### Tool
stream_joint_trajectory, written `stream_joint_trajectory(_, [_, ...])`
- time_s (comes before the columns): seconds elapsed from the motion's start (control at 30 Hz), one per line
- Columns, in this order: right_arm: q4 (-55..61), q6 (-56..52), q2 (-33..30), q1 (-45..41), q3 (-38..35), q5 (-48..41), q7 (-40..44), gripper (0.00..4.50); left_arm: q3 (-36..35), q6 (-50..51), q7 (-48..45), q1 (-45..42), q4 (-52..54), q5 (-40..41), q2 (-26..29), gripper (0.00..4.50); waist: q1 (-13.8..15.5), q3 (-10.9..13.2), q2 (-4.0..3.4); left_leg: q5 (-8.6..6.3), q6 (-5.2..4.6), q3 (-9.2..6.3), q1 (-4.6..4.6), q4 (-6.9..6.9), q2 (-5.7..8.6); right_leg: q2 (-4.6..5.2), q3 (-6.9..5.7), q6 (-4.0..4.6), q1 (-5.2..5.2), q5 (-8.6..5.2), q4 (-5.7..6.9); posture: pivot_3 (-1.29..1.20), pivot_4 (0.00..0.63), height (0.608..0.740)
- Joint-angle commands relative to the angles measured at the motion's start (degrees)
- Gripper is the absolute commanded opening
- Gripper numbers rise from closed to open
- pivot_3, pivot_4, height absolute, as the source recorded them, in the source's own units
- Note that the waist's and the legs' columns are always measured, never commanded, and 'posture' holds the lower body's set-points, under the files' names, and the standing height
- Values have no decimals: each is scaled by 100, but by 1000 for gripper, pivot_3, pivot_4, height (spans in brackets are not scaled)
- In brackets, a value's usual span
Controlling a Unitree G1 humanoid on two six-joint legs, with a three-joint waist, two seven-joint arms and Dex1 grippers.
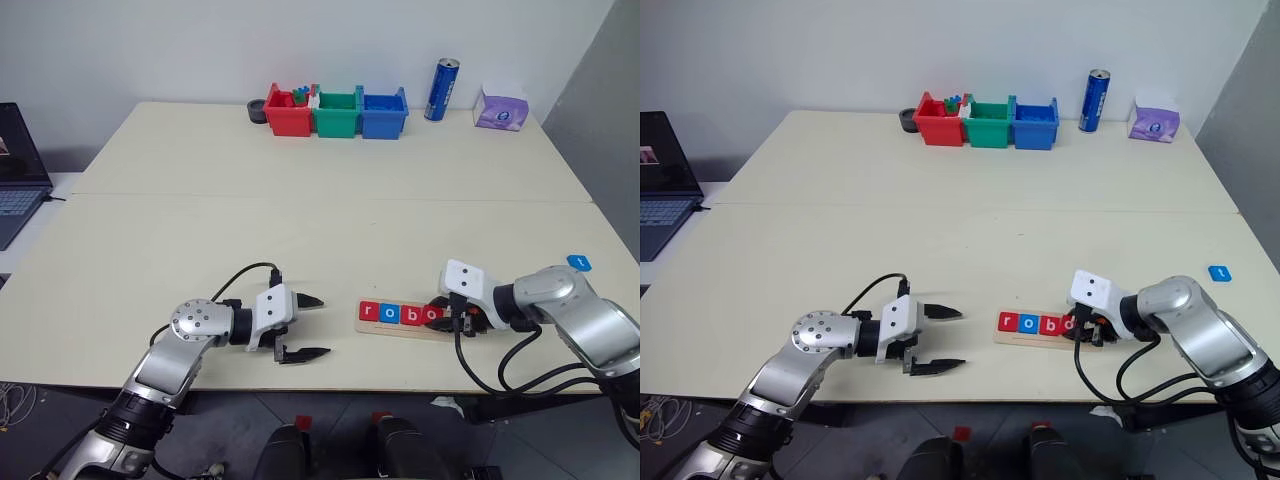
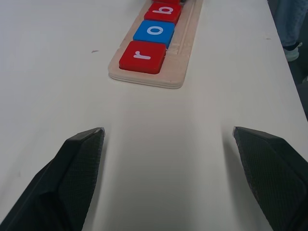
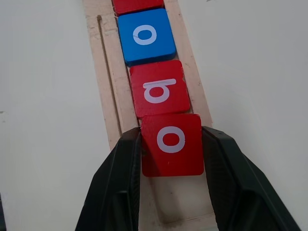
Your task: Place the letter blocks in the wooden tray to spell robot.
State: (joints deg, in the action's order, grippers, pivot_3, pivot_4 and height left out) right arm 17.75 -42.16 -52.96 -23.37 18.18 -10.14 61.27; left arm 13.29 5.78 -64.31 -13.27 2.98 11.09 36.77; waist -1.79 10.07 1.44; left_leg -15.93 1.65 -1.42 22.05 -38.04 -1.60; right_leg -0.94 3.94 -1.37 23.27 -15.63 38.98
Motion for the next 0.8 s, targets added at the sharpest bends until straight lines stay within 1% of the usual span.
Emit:
stream_joint_trajectory(0.03, [122, 116, -76, -92, -20, 52, 104, 1446, -31, -45, 26, 5, 230, 4, -4, 4500, 0, 0, 0, 0, 0, 0, 0, 0, 0, 0, 0, 0, 0, 0, 0, 0, 150, 740])
stream_joint_trajectory(0.3, [-17, 288, -56, -149, 107, 259, 134, 1446, -25, -52, 40, 30, 248, -4, -10, 4500, 0, 0, 0, 0, 0, 0, 0, 0, 0, 0, 0, 0, 0, 0, 0, 0, 150, 740])
stream_joint_trajectory(0.37, [-51, 347, -51, -150, 125, 330, 148, 2188, -24, -49, 45, 35, 257, -6, -11, 4500, 0, 0, 0, 0, 0, 0, 0, 0, 0, 0, -1, 0, 0, 0, 0, 0, 150, 740])
stream_joint_trajectory(0.43, [-71, 370, -35, -167, 123, 355, 163, 2764, -27, -44, 42, 31, 258, -4, -7, 4500, 0, 0, 0, 0, 0, 1, 0, 0, 0, 0, 0, 0, 0, 0, 0, 0, 150, 740])
stream_joint_trajectory(0.57, [-39, 351, -16, -189, 39, 329, 176, 4214, -28, -25, 44, 47, 290, -3, -1, 4500, 0, 0, 0, 0, 0, 0, 0, 0, 0, 0, -1, 1, 0, 1, 0, 0, 150, 740])
stream_joint_trajectory(0.6, [-9, 307, -2, -198, -15, 285, 171, 4484, -28, -23, 43, 48, 294, -3, 0, 4500, 1, 0, 0, 0, 0, 0, 0, 0, 0, 0, 0, 1, 0, 1, 0, 0, 150, 740])
stream_joint_trajectory(0.8, [500, -290, 32, -157, -806, -273, -50, 4484, -42, 20, 65, 59, 342, 0, 2, 4500, 5, 0, 0, 0, 0, -2, 0, 0, 0, 0, 0, 6, 0, 3, 1, 0, 150, 740])
